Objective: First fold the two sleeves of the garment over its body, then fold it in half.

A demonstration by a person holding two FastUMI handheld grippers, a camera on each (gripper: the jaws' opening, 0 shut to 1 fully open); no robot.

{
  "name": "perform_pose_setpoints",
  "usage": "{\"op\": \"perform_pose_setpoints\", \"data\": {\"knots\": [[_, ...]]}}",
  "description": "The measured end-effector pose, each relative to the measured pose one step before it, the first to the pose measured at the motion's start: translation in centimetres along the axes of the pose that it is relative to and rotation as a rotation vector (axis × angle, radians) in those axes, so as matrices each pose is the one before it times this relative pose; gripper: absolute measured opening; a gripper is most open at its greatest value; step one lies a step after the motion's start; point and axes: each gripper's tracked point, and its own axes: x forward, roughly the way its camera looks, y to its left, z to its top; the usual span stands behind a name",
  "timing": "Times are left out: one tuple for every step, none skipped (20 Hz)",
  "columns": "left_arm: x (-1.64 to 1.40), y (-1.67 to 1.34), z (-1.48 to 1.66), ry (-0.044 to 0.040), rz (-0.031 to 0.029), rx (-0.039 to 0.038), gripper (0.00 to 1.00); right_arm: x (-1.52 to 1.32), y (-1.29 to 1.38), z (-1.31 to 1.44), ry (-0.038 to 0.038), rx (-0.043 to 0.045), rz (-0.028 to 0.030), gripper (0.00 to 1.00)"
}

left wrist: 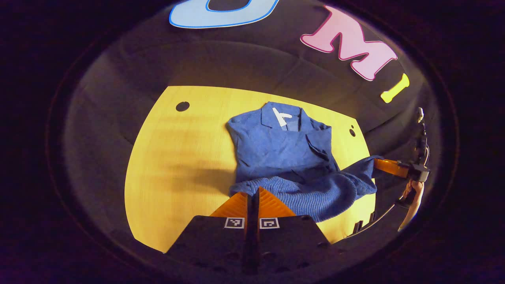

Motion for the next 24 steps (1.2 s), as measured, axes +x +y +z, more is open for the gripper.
{"op": "perform_pose_setpoints", "data": {"knots": [[0.992,0.335,2.058,-0.00835,0.01969,0.00501,0.00,1.592,-0.149,1.655,-0.01520,-0.00507,-0.00722,0.05],[1.163,0.191,2.215,-0.00249,0.01258,0.00186,0.00,1.867,-0.151,1.738,-0.01280,-0.00119,-0.00839,0.05],[1.326,0.172,1.942,-0.01012,0.02600,-0.00106,0.00,2.057,-0.377,1.483,-0.00749,0.00047,-0.00932,0.05],[1.480,0.231,1.915,-0.00596,0.03543,0.00705,0.00,2.254,-0.376,1.623,-0.01511,0.00575,-0.00751,0.05],[1.605,0.265,1.737,0.00343,0.02612,-0.00654,0.00,2.220,-0.565,1.197,-0.00588,0.00714,-0.01249,0.04],[1.457,-0.563,1.368,0.00438,-0.00599,-0.02380,0.00,1.817,-0.519,0.417,0.00741,-0.00096,-0.01753,0.00],[1.518,-1.201,1.110,0.01329,-0.01298,-0.03136,0.00,1.855,-0.557,0.297,0.00638,-0.00203,-0.01490,0.04],[1.575,-0.498,0.589,0.01935,-0.00259,-0.00311,0.00,2.292,-0.672,0.118,0.00794,-0.00347,-0.01561,0.04],[1.518,0.333,0.359,0.01234,0.03834,0.01207,0.00,1.720,-0.461,-0.635,0.01875,0.00230,-0.00587,0.04],[1.587,0.606,0.148,0.02016,0.05764,0.00291,0.00,1.440,0.032,-0.940,0.03264,0.01087,0.01085,0.04],[1.417,0.233,0.274,0.00920,0.02625,0.00529,0.00,1.002,-0.049,-0.418,0.00835,-0.00455,0.00541,0.05],[1.338,-0.457,0.311,-0.00719,0.01163,0.00396,0.00,1.363,-0.179,-0.053,-0.00293,-0.00919,0.00702,0.05],[0.563,-0.613,0.556,-0.02700,-0.00676,-0.00043,0.03,0.488,0.078,0.145,-0.00444,-0.00018,0.01108,0.11],[0.362,-0.330,0.913,-0.04597,0.00830,-0.00888,0.09,0.697,0.407,-0.093,-0.00933,0.00514,0.01655,0.36],[0.375,-0.306,0.453,-0.04060,0.00404,-0.00765,0.46,0.156,-0.217,0.589,-0.02773,-0.00360,-0.00138,0.57],[0.140,-0.075,0.667,-0.03612,0.02315,-0.00815,0.82,0.198,-0.097,0.573,-0.02843,-0.00305,-0.00214,0.78],[0.141,0.170,0.373,-0.03433,0.02392,0.00409,0.84,0.039,-0.124,0.558,-0.02533,-0.00777,-0.00607,0.99],[-0.101,0.167,0.538,-0.02691,0.01921,0.01795,0.84,-0.289,0.122,0.418,-0.02459,-0.00697,0.00368,0.97],[-0.582,-0.036,0.284,-0.02547,0.01522,0.02363,0.84,-0.276,0.036,0.476,-0.02732,-0.01718,0.00234,0.98],[-0.626,0.006,0.425,-0.03166,0.01006,0.02376,0.86,-0.292,-0.051,0.538,-0.02535,-0.03181,-0.00352,0.98],[-0.033,-0.010,0.693,-0.02743,0.00926,0.01482,0.86,-0.266,-0.235,0.507,-0.03018,-0.03927,-0.01252,0.98],[-0.268,-0.025,0.357,-0.01901,0.00101,0.00171,0.86,-0.145,0.013,0.440,-0.02410,-0.03417,-0.00660,0.98],[-0.552,-0.404,0.364,-0.01603,-0.00558,-0.00391,0.86,-0.328,0.154,0.334,-0.01455,-0.02077,-0.00095,0.98],[-0.465,-0.109,0.164,-0.00999,0.00515,0.00002,0.86,-0.271,0.047,0.439,-0.01687,-0.00518,0.00520,0.98]]}}
